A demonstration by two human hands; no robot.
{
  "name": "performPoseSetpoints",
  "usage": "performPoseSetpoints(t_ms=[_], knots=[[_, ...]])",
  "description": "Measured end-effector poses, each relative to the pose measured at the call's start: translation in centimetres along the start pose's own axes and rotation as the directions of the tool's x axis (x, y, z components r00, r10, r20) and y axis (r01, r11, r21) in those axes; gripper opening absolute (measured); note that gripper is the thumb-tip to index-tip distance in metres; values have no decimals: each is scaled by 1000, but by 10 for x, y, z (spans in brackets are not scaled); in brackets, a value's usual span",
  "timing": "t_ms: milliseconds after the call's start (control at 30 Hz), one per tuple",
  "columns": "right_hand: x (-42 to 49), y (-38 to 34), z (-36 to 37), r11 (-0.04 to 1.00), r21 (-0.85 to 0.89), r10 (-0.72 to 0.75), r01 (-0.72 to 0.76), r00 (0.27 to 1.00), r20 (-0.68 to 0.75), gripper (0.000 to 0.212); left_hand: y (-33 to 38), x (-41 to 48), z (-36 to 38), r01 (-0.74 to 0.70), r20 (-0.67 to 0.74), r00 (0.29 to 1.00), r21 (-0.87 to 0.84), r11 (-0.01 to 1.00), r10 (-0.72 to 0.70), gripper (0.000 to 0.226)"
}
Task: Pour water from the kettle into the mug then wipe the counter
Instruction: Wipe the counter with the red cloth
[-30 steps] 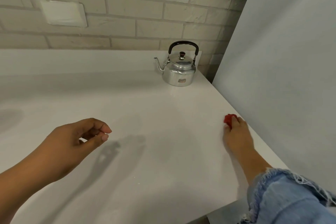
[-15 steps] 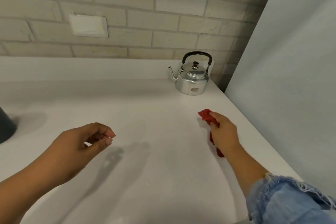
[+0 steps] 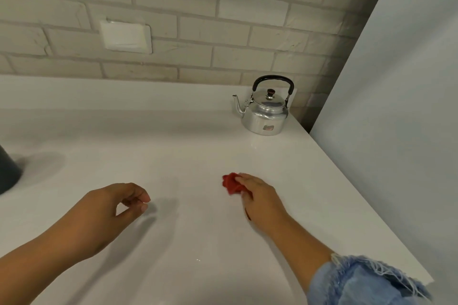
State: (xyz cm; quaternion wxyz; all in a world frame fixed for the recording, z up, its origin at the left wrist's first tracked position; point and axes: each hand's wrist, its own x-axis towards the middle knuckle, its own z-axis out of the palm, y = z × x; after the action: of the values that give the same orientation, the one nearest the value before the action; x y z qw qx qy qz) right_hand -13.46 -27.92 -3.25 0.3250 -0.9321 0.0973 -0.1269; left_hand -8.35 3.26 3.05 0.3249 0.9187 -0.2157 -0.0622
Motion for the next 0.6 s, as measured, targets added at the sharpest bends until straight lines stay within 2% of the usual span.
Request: performPoseSetpoints(t_ms=[67, 133, 167, 233, 300, 400, 533, 600], knots=[[9, 1, -18, 962, 260, 105, -81, 991, -78, 38, -9, 6, 0, -25, -18, 999, 61, 998, 27, 13], [23, 17, -44, 903, 393, 275, -172, 935, -224, 34, -22, 12, 0, -32, -55, 998, 141, 990, 40, 16], [32, 30, -60, 912, 334, 343, -240, 892, -295, 31, -31, 15, 0, -23, -81, 996, 181, 983, 38, 16], [49, 65, -87, 883, 54, 453, -465, 818, -354, 33, -53, 21, 1, 15, -139, 990, 261, 965, 23, 20], [64, 94, -96, 795, -136, 538, -591, 791, -291, 39, -82, 27, 3, 66, -205, 979, 334, 940, 4, 25], [88, 105, -81, 777, -309, 504, -549, 836, -216, 48, -133, 36, 5, 167, -275, 960, 405, 899, -55, 35], [122, 73, -44, 841, -310, 381, -443, 892, -243, 47, -197, 41, 15, 250, -272, 954, 493, 833, -125, 48], [129, 49, -19, 898, -282, 286, -337, 935, -209, 43, -202, 40, 16, 247, -236, 961, 497, 832, -145, 51]])
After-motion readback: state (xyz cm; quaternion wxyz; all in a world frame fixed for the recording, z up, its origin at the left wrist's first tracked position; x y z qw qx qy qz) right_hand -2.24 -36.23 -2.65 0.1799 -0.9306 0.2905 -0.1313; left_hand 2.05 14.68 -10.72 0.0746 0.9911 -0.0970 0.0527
